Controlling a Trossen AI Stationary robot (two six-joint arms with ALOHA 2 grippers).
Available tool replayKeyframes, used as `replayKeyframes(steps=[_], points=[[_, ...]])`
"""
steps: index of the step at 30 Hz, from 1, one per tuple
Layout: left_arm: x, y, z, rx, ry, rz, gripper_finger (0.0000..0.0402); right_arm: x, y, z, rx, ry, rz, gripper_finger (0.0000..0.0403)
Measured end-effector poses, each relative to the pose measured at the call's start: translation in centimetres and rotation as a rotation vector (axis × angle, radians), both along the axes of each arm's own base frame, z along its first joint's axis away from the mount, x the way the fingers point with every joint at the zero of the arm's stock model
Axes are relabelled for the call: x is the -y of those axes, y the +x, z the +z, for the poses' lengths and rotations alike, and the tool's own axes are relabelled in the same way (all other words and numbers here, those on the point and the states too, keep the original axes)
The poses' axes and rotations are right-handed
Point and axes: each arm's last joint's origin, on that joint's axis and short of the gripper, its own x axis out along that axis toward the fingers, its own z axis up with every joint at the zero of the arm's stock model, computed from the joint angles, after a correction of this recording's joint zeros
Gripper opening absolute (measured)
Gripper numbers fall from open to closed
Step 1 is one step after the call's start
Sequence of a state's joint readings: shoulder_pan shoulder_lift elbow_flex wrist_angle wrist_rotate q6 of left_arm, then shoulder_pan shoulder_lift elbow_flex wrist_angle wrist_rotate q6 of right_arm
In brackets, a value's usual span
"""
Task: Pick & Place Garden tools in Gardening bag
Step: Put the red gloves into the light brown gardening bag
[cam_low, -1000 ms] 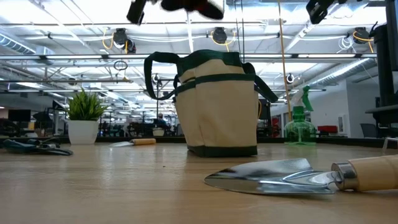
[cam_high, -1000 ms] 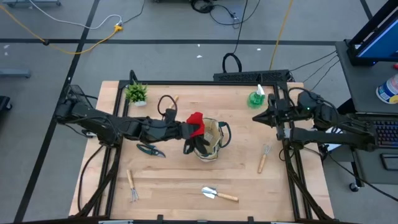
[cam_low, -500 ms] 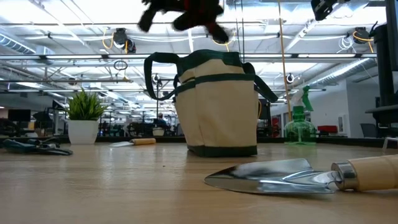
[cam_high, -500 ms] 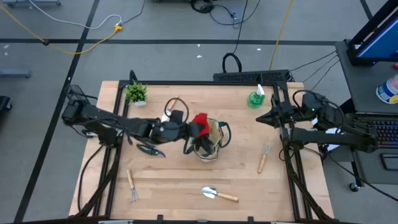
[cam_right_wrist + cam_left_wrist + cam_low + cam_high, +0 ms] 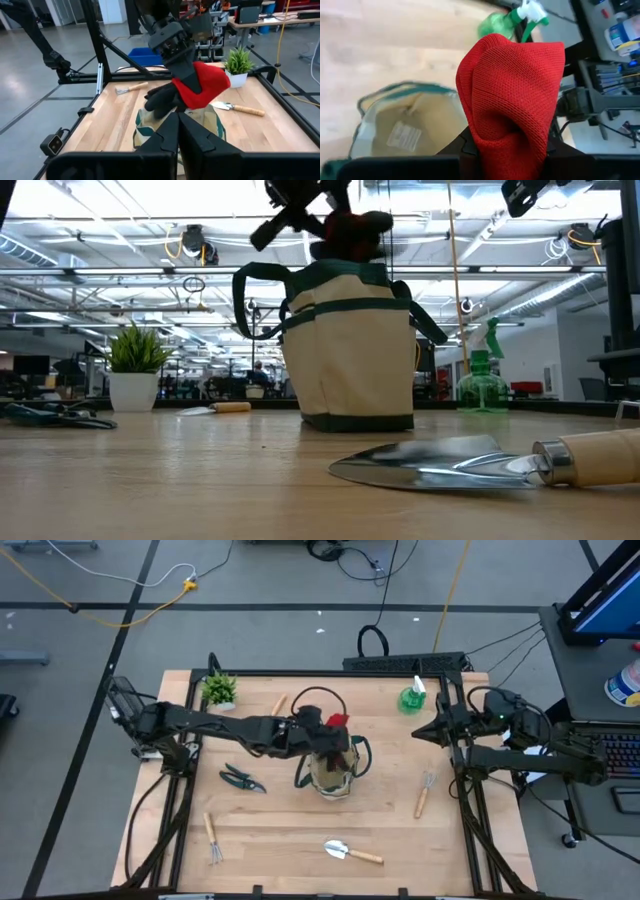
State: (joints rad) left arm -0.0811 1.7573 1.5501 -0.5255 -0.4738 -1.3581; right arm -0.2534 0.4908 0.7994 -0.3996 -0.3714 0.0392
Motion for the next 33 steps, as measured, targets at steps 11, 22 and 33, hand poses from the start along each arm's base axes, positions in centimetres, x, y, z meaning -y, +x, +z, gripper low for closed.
replayKeyframes(steps=[11,22,33], points=[[0.1,1.1,-2.8,-0.069,-0.054,0.056,0.0077,0.0,0.0,0.0,0.003,-0.002,0.000,0.0001],[-0.2,1.0,-3.5,-0.130,0.008,0.079,0.0077,0.0,0.0,0.0,-0.002,0.002,0.000,0.0001],[-0.9,1.2,-3.2,-0.152,0.135,0.042,0.0077,0.0,0.0,-0.1,-0.006,0.009,-0.001,0.0001]])
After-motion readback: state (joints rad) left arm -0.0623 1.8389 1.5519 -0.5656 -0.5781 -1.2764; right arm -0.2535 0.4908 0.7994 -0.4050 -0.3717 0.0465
